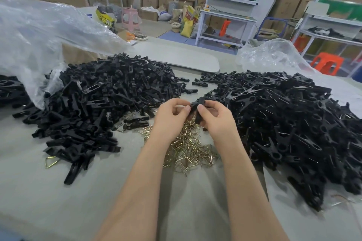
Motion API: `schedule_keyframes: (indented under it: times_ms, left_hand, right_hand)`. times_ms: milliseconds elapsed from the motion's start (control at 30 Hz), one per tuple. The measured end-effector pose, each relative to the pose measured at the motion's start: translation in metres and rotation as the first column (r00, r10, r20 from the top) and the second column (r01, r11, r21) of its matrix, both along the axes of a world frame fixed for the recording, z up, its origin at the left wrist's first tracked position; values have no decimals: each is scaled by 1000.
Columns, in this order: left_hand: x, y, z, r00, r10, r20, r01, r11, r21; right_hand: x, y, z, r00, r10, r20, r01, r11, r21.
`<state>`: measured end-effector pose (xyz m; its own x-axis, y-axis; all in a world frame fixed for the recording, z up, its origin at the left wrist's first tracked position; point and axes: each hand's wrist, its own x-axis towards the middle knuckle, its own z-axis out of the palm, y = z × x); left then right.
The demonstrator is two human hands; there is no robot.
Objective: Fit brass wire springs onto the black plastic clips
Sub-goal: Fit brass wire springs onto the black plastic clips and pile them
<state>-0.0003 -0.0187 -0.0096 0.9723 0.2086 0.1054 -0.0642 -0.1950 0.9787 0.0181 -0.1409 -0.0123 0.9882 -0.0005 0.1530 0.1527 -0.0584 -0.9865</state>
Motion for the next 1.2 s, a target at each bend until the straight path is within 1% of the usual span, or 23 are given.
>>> schedule_keyframes:
  times_ms: [100,167,200,233,300,333,400,467,500,600,667,733,800,833,900,967,1033,1067,1200]
  left_hand:
    - [0,0,-2,999,-41,23,42,998,-38]
    - [0,-1,-2,996,-72,43,77,991,-112]
    - [0,-2,-1,996,-76,47,83,982,-169]
    - [0,-2,-1,996,-71,45,79,970,-228]
    - [1,0,-1,998,-56,31,63,940,-335]
    - [1,1,-1,998,-53,26,58,928,-367]
    - [2,2,-2,998,-58,15,59,917,-396]
    - [1,1,-2,998,-62,7,60,926,-373]
    - [1,0,-2,998,-55,6,54,941,-335]
    - [2,-2,-2,999,-21,47,30,980,-198]
    - [1,-3,0,995,-28,93,43,986,-158]
    - [0,-4,1,993,-46,111,61,988,-138]
    - [1,-4,1,993,-45,110,58,992,-114]
    - [1,-4,0,994,-36,107,47,993,-108]
    - [2,-4,-1,995,-16,97,31,988,-151]
    - [3,-5,-1,997,-4,73,20,977,-211]
    - [4,-5,-2,999,11,50,1,974,-228]
    - [4,-5,-2,999,11,48,0,973,-230]
    - [3,-4,-3,999,5,53,7,973,-232]
  right_hand:
    - [-2,2,3,999,-5,-31,9,991,132]
    - [-3,1,5,998,-2,-58,15,974,224]
    - [-3,0,5,998,-13,-56,26,973,228]
    - [-3,-1,5,999,-36,-41,43,980,196]
    - [-3,-3,4,995,-97,31,94,993,72]
    - [-3,-3,4,991,-114,65,113,993,19]
    - [-3,-1,4,992,-88,89,92,995,-34]
    - [-4,4,5,994,-45,101,53,995,-81]
    - [-5,7,5,992,-42,118,55,992,-114]
    - [-9,16,3,982,-75,176,109,975,-191]
    - [-9,20,1,975,-106,197,149,965,-217]
    - [-8,21,0,977,-121,174,153,971,-184]
    - [-6,22,1,987,-112,111,125,986,-114]
    - [-6,21,2,990,-103,92,111,990,-87]
    - [-6,19,2,990,-89,106,94,995,-43]
    - [-8,16,3,985,-120,127,122,992,-12]
    - [-8,13,2,978,-164,131,164,986,11]
    - [-8,12,3,978,-168,127,168,986,11]
    - [-10,15,5,986,-79,147,86,996,-39]
